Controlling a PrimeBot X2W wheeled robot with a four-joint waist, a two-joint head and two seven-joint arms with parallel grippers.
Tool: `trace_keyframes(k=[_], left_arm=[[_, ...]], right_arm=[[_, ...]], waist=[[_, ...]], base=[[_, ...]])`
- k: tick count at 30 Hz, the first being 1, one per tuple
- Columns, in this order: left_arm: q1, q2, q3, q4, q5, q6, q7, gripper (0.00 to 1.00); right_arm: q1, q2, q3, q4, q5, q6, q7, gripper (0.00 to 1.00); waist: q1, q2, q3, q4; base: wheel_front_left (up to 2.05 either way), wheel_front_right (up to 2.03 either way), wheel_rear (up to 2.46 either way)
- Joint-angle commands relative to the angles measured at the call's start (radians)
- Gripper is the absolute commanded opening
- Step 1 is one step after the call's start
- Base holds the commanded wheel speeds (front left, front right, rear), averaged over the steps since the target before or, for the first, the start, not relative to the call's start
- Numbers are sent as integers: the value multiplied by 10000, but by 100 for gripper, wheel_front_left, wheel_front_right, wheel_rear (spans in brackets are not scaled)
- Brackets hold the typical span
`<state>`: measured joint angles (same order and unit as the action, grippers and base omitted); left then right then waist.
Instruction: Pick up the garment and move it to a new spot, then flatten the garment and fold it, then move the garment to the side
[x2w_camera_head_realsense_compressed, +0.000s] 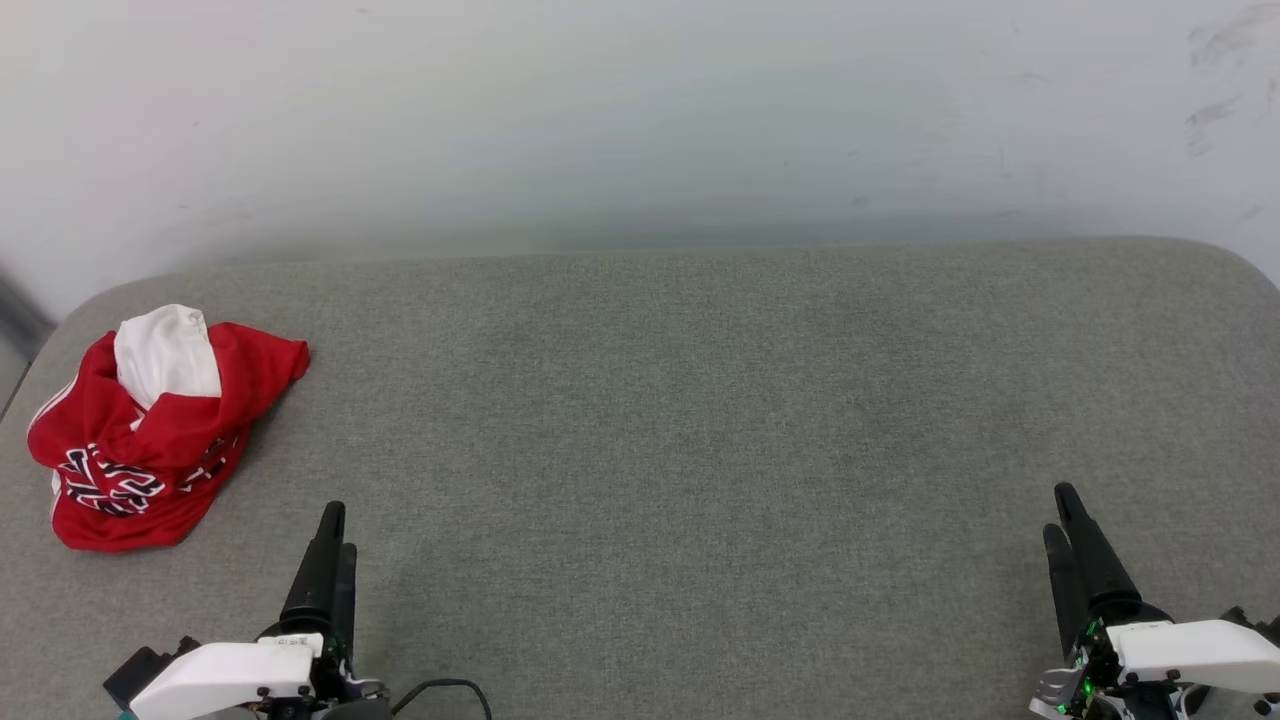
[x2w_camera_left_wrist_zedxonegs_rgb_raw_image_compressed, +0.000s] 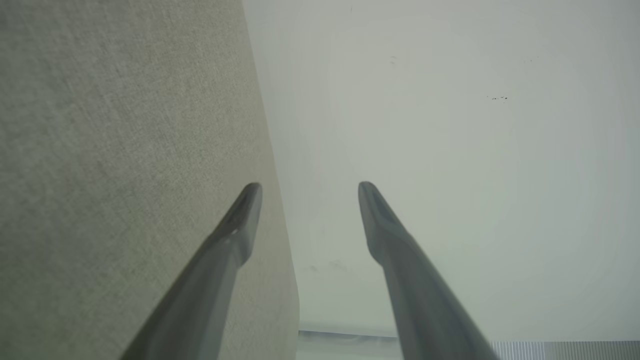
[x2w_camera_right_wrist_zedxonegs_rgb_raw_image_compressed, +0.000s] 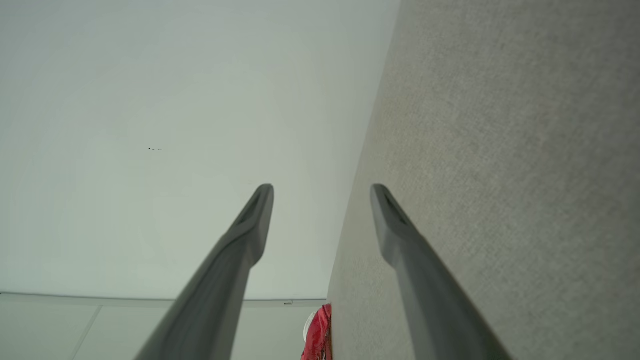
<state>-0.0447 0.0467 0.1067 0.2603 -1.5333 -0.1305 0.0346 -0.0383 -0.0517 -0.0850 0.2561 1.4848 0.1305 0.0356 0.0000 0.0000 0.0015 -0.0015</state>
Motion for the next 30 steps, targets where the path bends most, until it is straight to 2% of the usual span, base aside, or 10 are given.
trace_keyframes(k=[1,6,13,20,25,30], left_arm=[[-77,20,78,-181,175,-1,-82,100],[-53,22,420,-364,762,-1,-296,100],[-84,25,930,-504,1569,25,-579,100],[-190,27,1467,-1118,2747,51,-837,100],[-102,30,1328,-1889,3870,196,-1016,100],[149,30,609,-2741,5373,324,-1181,100]], right_arm=[[-108,0,-9,-216,-252,2,-75,100],[-98,1,-100,-362,-1348,2,-290,100],[-149,1,-374,-700,-3599,2,-573,100],[-173,3,-82,-1464,-5586,2,-837,100],[-150,4,186,-2098,-7025,3,-1015,100],[-62,4,448,-2458,-8380,3,-1179,100]], waist=[[0,0,-2,2],[0,0,-3,4],[0,0,3,10],[0,0,11,10],[0,0,18,12],[0,0,29,6]], base=[[0,0,0],[0,0,0],[0,0,0],[0,0,0],[0,0,0],[0,0,0]])
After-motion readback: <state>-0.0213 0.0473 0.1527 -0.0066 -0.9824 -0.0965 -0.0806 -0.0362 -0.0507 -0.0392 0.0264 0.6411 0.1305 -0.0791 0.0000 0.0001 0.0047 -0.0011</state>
